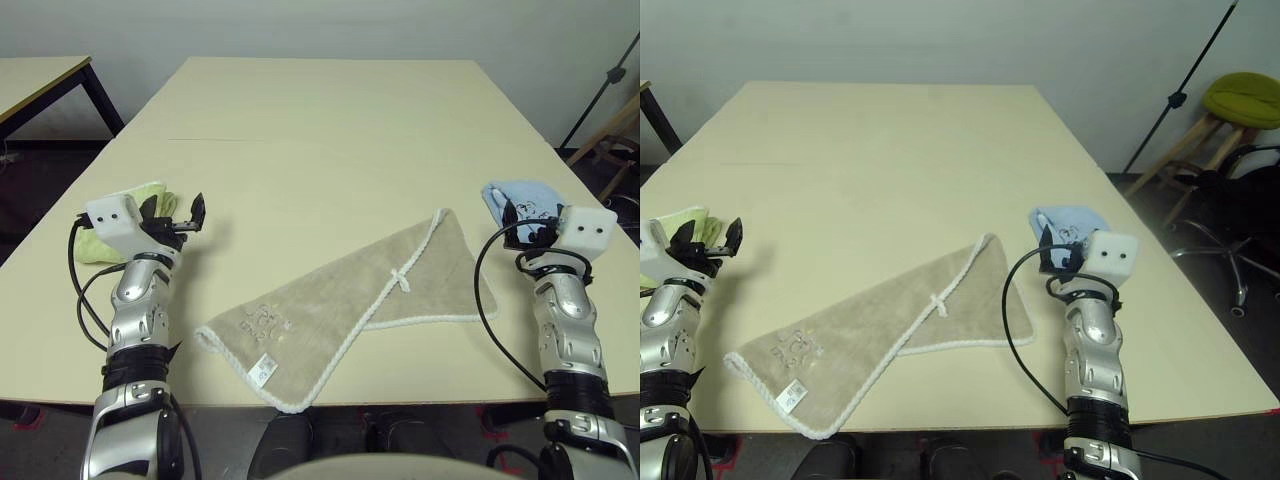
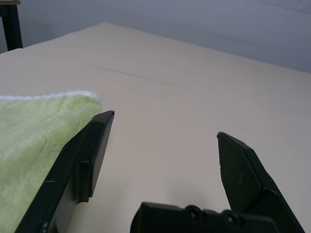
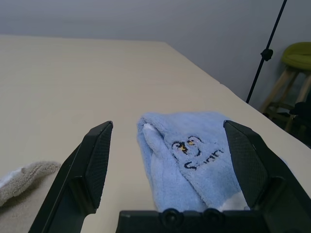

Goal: Fold the towel and set it aside.

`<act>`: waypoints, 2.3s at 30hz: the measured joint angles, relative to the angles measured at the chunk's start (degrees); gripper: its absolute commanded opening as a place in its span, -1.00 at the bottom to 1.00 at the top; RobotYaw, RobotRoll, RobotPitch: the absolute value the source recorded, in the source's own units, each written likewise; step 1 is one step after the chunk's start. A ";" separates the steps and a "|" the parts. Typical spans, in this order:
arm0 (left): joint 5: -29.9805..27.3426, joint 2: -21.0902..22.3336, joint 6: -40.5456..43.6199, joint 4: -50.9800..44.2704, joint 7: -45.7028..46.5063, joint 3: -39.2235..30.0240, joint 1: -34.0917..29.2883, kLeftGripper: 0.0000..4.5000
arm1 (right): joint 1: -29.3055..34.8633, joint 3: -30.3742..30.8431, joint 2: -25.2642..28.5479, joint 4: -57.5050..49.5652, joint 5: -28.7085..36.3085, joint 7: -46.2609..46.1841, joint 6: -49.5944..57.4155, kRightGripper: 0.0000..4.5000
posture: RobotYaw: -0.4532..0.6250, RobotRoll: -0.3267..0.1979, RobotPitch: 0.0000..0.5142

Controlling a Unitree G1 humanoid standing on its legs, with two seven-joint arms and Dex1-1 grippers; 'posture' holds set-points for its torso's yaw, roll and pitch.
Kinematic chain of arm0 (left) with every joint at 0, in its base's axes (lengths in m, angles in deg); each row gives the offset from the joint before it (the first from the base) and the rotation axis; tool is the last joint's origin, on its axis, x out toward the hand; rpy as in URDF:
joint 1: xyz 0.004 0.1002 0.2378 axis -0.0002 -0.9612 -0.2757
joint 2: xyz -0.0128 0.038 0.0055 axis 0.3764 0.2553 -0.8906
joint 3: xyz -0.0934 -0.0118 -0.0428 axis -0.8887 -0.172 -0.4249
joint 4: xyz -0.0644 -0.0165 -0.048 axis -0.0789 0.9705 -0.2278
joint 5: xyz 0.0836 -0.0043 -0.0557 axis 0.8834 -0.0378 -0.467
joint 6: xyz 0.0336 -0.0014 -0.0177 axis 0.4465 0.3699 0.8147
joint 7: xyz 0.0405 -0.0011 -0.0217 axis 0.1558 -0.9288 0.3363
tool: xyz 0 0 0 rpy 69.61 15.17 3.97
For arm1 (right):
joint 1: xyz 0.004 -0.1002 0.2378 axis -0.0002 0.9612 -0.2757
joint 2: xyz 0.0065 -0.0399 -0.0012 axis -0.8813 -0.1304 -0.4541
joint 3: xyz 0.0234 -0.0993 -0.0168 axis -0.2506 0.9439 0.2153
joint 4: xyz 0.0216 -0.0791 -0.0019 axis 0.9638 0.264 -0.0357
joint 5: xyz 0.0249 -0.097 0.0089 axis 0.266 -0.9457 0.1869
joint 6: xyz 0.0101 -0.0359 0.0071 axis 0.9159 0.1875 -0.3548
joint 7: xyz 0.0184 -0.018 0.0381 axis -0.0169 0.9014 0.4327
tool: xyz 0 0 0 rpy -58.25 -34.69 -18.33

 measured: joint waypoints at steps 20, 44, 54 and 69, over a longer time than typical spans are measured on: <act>-11.81 8.33 16.14 -15.93 -16.16 0.37 -4.35 0.98 | -12.59 6.86 23.30 -4.15 4.49 25.24 25.52 1.00 | 0.13 0.25 -0.85; -26.27 21.28 44.23 -32.14 -41.82 7.07 -4.41 0.98 | -55.58 41.94 25.48 59.13 -28.78 61.93 -2.37 1.00 | 0.24 0.25 -1.00; -26.47 21.99 45.76 -33.97 -44.43 7.18 -7.51 0.98 | -54.72 41.94 21.73 63.07 -32.04 55.03 -0.38 1.00 | 0.26 0.25 -1.00; -26.41 20.57 45.78 -35.07 -44.55 7.32 -8.52 0.98 | -51.02 39.36 18.38 65.17 -33.14 46.42 6.59 1.00 | 0.28 0.25 -0.96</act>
